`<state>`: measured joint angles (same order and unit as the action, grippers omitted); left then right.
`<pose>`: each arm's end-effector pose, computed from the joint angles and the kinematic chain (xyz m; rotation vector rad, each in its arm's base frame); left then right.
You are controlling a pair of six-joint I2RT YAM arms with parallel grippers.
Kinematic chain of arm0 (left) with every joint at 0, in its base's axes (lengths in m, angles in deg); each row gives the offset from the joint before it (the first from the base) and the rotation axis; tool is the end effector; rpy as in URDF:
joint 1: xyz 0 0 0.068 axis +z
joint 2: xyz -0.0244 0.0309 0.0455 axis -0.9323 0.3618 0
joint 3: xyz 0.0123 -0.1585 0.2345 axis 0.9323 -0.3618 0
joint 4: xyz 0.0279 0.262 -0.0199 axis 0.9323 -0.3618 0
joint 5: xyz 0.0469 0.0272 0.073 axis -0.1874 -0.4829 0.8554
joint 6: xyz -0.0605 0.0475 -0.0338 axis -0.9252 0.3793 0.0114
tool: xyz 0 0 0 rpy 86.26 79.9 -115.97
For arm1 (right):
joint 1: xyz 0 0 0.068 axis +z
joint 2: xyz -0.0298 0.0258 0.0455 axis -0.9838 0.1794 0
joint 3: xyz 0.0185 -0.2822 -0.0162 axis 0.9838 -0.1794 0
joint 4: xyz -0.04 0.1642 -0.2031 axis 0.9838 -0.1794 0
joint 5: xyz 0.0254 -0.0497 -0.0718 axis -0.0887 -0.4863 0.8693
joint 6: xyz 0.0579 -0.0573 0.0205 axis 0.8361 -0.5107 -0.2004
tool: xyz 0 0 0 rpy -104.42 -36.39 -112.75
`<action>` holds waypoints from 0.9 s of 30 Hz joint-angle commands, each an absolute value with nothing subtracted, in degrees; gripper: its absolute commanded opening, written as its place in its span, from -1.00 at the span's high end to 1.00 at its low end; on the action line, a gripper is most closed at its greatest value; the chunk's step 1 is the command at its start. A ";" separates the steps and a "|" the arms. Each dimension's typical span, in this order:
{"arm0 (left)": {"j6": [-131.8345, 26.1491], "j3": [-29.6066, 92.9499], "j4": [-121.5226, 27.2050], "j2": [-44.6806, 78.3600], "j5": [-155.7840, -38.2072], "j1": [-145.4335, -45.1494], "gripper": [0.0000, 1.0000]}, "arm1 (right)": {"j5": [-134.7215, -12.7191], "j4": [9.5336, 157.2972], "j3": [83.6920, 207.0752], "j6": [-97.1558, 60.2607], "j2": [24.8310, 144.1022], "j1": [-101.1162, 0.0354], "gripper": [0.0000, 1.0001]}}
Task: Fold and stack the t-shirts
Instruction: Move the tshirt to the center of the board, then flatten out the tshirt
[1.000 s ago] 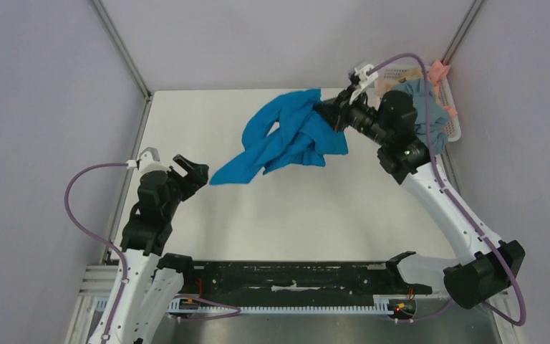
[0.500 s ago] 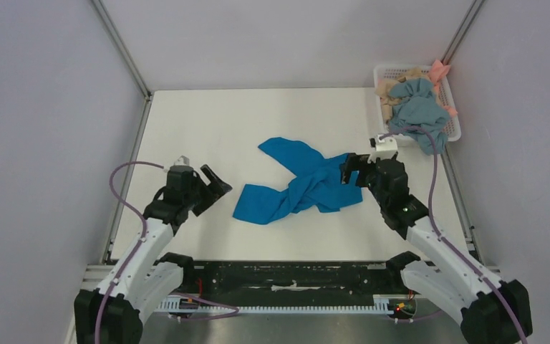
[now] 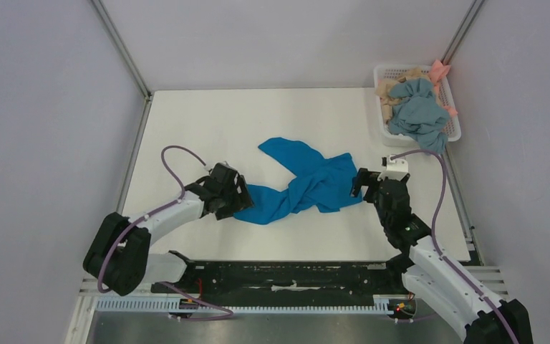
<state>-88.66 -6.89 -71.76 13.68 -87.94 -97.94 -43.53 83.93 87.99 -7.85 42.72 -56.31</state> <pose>0.2089 -0.1153 0.1380 -0.4339 2.6723 -0.4167 0.1882 0.0506 0.2031 0.1602 1.9054 0.0981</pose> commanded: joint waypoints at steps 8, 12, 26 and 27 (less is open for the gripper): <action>-90.19 -4.85 -62.86 26.79 -90.33 -99.91 0.70 | -58.34 93.91 99.18 -15.59 59.69 -56.29 -0.96; -90.74 -7.73 -60.61 24.24 -89.88 -101.46 0.95 | -60.18 94.76 109.42 -17.55 72.02 -53.74 -0.96; -90.99 -9.39 -64.40 18.85 -85.54 -101.49 0.95 | -60.64 77.87 168.38 -30.32 127.43 -41.61 -0.96; -91.01 -9.56 -64.30 18.71 -85.59 -101.49 0.95 | -60.92 77.54 170.82 -31.19 129.83 -41.61 -0.96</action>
<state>-90.15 -7.59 -61.14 19.43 -87.48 -101.19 -61.35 84.22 159.72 -27.87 121.51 -41.06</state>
